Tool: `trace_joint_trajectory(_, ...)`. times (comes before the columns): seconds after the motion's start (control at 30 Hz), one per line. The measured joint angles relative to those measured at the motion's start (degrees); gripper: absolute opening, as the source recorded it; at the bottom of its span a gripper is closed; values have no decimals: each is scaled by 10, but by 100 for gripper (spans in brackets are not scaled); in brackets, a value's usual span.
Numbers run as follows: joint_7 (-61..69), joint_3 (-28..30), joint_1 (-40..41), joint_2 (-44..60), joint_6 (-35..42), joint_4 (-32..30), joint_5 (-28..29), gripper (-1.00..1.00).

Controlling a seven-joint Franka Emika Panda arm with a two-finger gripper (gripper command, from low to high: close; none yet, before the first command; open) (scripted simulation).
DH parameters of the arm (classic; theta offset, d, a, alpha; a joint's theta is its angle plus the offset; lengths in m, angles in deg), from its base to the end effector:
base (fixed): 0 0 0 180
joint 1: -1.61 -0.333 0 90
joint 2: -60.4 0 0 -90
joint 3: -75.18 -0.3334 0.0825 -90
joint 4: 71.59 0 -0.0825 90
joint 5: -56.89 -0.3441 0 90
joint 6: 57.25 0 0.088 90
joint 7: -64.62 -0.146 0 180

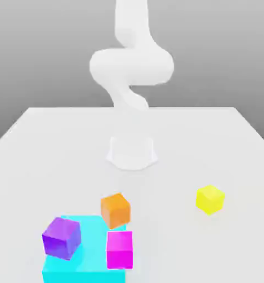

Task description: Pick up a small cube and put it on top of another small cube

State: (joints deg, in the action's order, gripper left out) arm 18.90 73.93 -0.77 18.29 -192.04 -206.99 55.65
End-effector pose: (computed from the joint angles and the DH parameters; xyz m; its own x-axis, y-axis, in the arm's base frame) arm 0.3477 0.0256 0.6472 0.5627 -0.6885 0.4576 -0.4962 -0.7240 -0.4792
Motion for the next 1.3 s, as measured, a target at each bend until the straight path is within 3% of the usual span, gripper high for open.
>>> trace_joint_trajectory(0.53,-17,-157,-173,311,-244,-279,-60,0)
trace_joint_trajectory(0.6,-50,-178,-187,377,-293,-309,-25,0)
trace_joint_trajectory(0.67,-98,-162,-206,431,-334,-313,38,0)
trace_joint_trajectory(0.77,-160,-84,-259,498,-385,-304,123,0)
trace_joint_trajectory(0.83,-179,-28,-309,539,-420,-296,148,0)
trace_joint_trajectory(0.87,-183,-11,-325,553,-431,-294,152,-100)
trace_joint_trajectory(1.1,-185,-9,-327,553,-432,-294,155,-100)
trace_joint_trajectory(1.17,-168,-40,-301,522,-407,-300,133,-100)
trace_joint_trajectory(1.3,-98,-79,-291,441,-342,-316,36,-100)
